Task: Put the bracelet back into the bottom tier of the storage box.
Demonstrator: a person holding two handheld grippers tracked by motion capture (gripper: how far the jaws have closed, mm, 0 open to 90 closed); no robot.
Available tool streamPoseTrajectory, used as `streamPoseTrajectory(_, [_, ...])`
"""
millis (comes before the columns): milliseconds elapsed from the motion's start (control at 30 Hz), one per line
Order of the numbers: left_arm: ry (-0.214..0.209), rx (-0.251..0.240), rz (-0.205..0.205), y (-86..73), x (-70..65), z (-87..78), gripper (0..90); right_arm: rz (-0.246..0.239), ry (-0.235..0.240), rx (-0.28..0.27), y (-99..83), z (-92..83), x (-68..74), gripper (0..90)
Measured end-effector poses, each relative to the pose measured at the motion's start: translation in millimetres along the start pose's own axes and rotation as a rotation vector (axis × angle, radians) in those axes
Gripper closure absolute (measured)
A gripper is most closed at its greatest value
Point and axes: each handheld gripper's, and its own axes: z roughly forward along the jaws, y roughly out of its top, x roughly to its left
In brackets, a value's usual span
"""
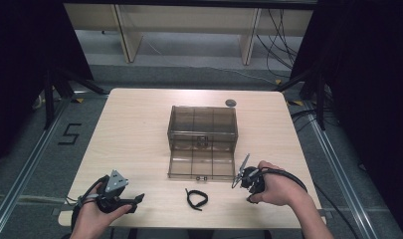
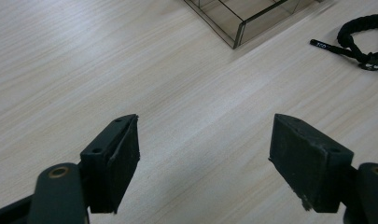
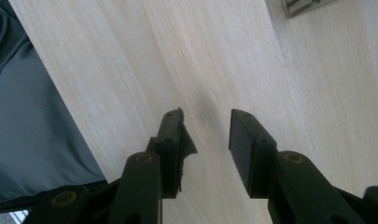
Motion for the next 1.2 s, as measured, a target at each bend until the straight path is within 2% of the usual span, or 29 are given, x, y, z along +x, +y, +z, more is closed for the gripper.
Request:
streamPoseTrajectory(33, [0.003, -0.002, 0.0, 0.1, -0.5, 0.0, 23.8, 0.006, -0.001, 0.001, 1.0, -0.6, 0.9, 65.8])
streamPoseTrajectory(67, [0.005, -0.003, 0.001, 0.1, -0.6, 0.3, 23.7, -0.012, -0.002, -0.002, 1.8, -0.9, 0.2, 65.8])
streamPoseTrajectory(100, [0.007, -0.005, -0.002, 0.1, -0.9, 0.5, 23.7, 0.001, -0.003, 0.007, 3.4, -1.5, 2.0, 65.9])
streamPoseTrajectory(300, [0.002, -0.001, 0.007, -0.5, -0.9, -0.2, 23.6, -0.032, 0.001, 0.003, 11.5, -2.4, 2.2, 66.2])
streamPoseTrajectory(367, [0.007, -0.021, -0.032, -1.0, -3.0, 2.2, 23.6, -0.041, 0.002, -0.004, 16.9, -3.9, 2.4, 66.7])
streamPoseTrajectory(500, [-0.002, -0.016, -0.007, -0.2, -3.4, 0.9, 23.7, -0.046, 0.007, 0.019, 25.6, -4.5, 4.0, 67.3])
streamPoseTrajectory(533, [-0.003, -0.018, -0.011, -0.2, -3.6, 1.1, 23.6, -0.029, 0.009, 0.021, 27.4, -4.8, 5.3, 67.4])
streamPoseTrajectory(600, [-0.006, -0.02, -0.027, -0.7, -4.4, 2.1, 23.6, -0.057, 0.002, 0.02, 32.3, -4.6, 5.0, 67.7])
streamPoseTrajectory(633, [0.014, -0.013, -0.019, -0.9, -3.8, 3.1, 23.6, -0.064, 0.003, 0.017, 34.2, -4.4, 4.5, 67.7])
streamPoseTrajectory(700, [-0.008, -0.005, -0.009, -0.8, -2.9, 1.7, 23.6, -0.061, 0.006, 0.024, 37.8, -4.8, 5.6, 67.9])
streamPoseTrajectory(733, [0.006, -0.009, -0.013, -1.1, -3.2, 2.8, 23.6, -0.072, 0.004, 0.021, 39.6, -4.6, 5.4, 68.0])
streamPoseTrajectory(800, [0.005, -0.01, -0.01, -1.0, -3.3, 2.1, 23.6, -0.072, 0.006, 0.023, 42.9, -4.2, 6.5, 68.1])
streamPoseTrajectory(833, [-0.007, 0.01, 0.01, -0.7, -1.9, 0.5, 23.6, -0.052, 0.002, 0.028, 44.4, -4.5, 8.6, 68.2])
streamPoseTrajectory(900, [-0.002, 0.003, 0.005, -0.8, -2.5, 1.3, 23.6, -0.07, 0.001, 0.027, 47.0, -3.7, 8.6, 68.2])
streamPoseTrajectory(933, [-0.009, 0.012, 0.014, -0.5, -1.9, 0.8, 23.6, -0.062, 0.001, 0.029, 48.3, -3.4, 9.6, 68.3])
streamPoseTrajectory(1200, [-0.009, 0.015, 0.01, -0.8, -2.2, 1.2, 23.5, -0.06, 0.004, 0.035, 55.6, -2.0, 11.3, 68.8])
